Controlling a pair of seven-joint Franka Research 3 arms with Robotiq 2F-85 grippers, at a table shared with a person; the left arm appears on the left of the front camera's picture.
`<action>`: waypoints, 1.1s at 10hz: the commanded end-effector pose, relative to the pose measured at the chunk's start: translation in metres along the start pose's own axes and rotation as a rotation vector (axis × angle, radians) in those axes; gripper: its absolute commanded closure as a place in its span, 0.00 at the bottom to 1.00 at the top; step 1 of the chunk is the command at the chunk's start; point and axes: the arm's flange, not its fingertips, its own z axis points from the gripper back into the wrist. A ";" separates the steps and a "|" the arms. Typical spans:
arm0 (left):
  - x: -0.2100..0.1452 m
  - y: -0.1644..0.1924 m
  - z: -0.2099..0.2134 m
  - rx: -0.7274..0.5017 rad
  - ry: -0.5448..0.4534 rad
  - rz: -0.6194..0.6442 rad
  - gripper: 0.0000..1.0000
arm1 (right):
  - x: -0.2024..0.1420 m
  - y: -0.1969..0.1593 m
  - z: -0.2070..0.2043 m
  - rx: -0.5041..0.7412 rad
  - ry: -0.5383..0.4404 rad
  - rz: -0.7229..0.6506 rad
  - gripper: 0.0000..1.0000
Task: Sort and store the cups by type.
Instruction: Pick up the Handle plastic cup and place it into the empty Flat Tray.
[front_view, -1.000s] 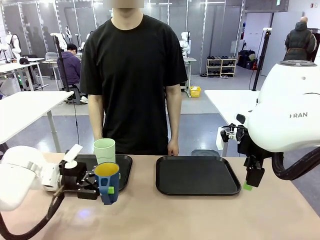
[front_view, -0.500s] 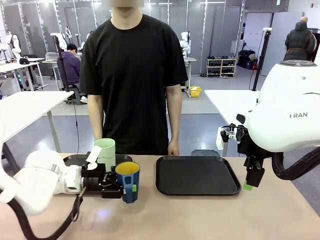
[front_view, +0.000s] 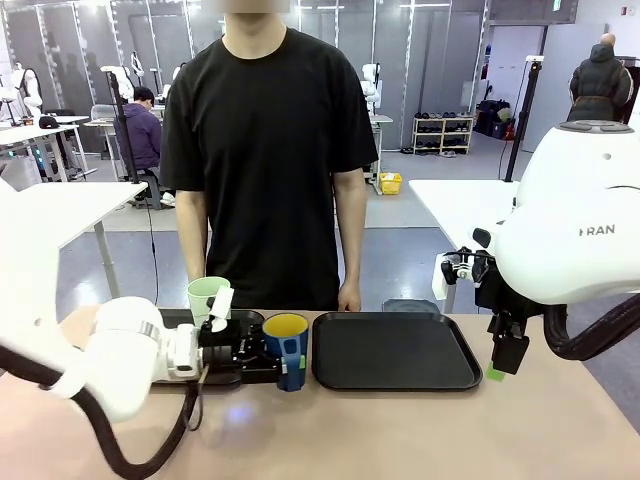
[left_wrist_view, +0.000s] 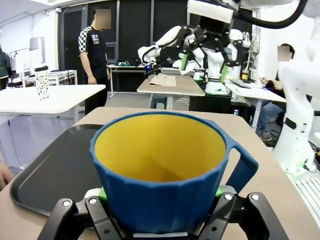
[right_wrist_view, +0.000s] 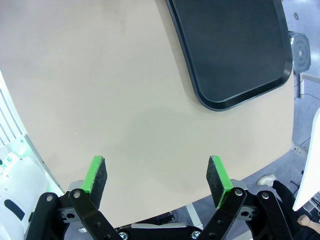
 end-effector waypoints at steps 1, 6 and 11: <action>-0.001 0.010 -0.029 0.046 -0.003 -0.048 0.26 | 0.000 0.002 0.002 -0.010 0.018 -0.017 0.00; 0.014 0.014 -0.076 0.011 -0.020 -0.024 0.26 | 0.000 0.002 0.002 -0.010 0.018 -0.017 0.00; 0.020 0.032 -0.109 0.016 -0.083 0.006 0.26 | 0.000 0.002 0.002 -0.010 0.018 -0.017 0.00</action>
